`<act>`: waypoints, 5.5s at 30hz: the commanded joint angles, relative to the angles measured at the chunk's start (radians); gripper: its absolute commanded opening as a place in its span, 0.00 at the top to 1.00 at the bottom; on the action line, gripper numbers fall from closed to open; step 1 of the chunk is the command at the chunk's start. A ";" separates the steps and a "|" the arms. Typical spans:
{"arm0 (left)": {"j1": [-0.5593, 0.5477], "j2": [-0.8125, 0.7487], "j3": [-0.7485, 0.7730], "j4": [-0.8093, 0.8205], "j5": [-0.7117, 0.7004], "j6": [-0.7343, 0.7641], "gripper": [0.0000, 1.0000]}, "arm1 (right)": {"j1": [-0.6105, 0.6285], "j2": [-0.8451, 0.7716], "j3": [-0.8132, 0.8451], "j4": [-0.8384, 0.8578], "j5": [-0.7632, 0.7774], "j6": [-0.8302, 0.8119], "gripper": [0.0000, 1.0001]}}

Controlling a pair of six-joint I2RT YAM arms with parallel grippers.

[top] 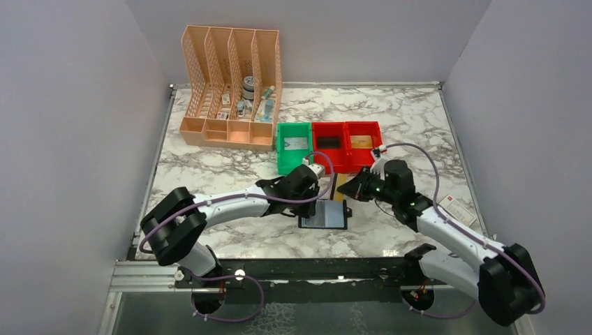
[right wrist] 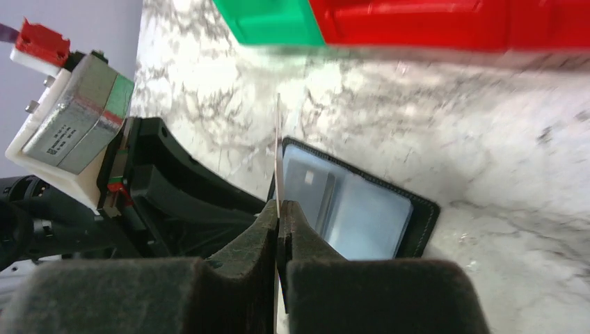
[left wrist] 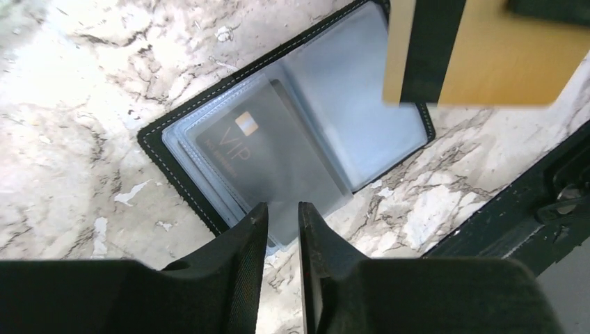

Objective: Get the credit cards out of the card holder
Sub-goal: Remove the credit card from the card holder, then place the credit card in the storage box.

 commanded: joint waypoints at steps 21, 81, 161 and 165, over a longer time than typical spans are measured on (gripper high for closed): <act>0.201 -0.345 -0.024 -0.187 -0.091 0.156 0.30 | -0.198 -0.042 0.281 -0.190 0.454 -0.382 0.99; 0.319 -0.539 -0.046 -0.352 -0.461 0.218 0.01 | -0.199 0.587 0.456 0.157 0.259 -1.733 0.99; 0.320 -0.481 -0.041 -0.360 -0.441 0.240 0.01 | -0.276 0.757 0.564 0.123 0.118 -1.771 0.71; 0.320 -0.481 -0.040 -0.361 -0.441 0.240 0.01 | -0.277 0.702 0.552 0.190 0.088 -1.581 0.71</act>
